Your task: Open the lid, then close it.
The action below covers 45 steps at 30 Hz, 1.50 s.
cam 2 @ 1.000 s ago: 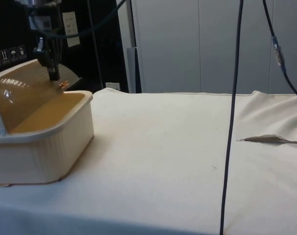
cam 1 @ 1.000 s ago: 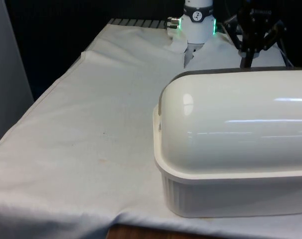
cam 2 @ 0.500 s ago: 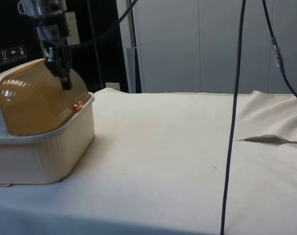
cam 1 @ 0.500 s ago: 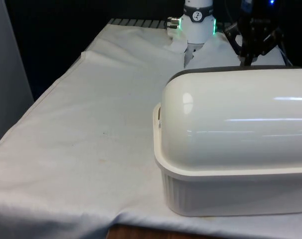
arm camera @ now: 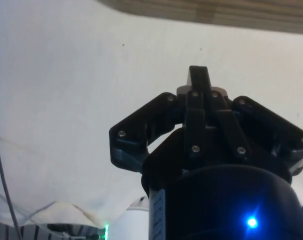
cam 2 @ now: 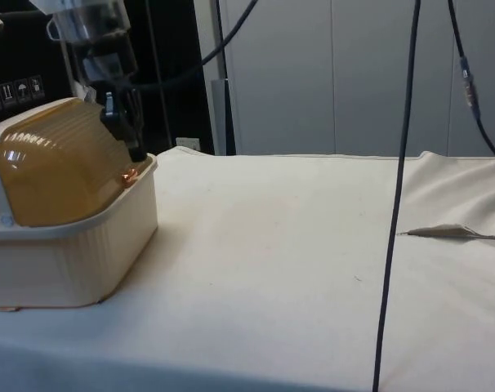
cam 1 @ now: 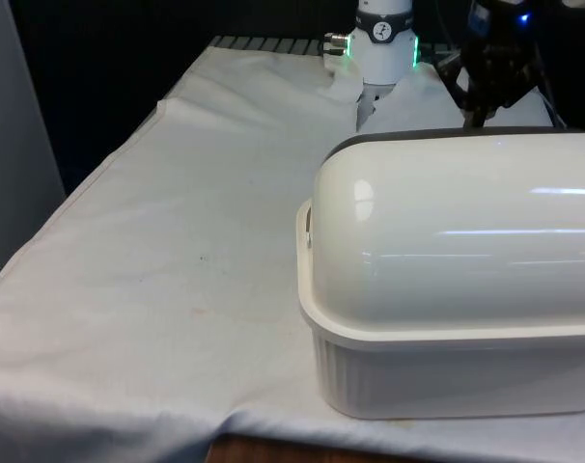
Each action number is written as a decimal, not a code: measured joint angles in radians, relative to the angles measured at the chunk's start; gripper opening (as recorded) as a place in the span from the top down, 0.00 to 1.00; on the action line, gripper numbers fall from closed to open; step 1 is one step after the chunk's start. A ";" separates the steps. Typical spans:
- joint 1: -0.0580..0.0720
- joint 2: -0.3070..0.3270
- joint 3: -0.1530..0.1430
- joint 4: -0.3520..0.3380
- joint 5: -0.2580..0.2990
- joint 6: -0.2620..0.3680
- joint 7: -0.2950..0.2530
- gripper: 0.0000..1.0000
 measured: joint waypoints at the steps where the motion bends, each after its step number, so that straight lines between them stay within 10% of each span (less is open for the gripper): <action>1: 0.000 -0.007 0.000 -0.010 -0.001 0.001 0.000 1.00; 45: -0.003 -0.214 0.008 -0.342 -0.051 0.210 0.000 0.93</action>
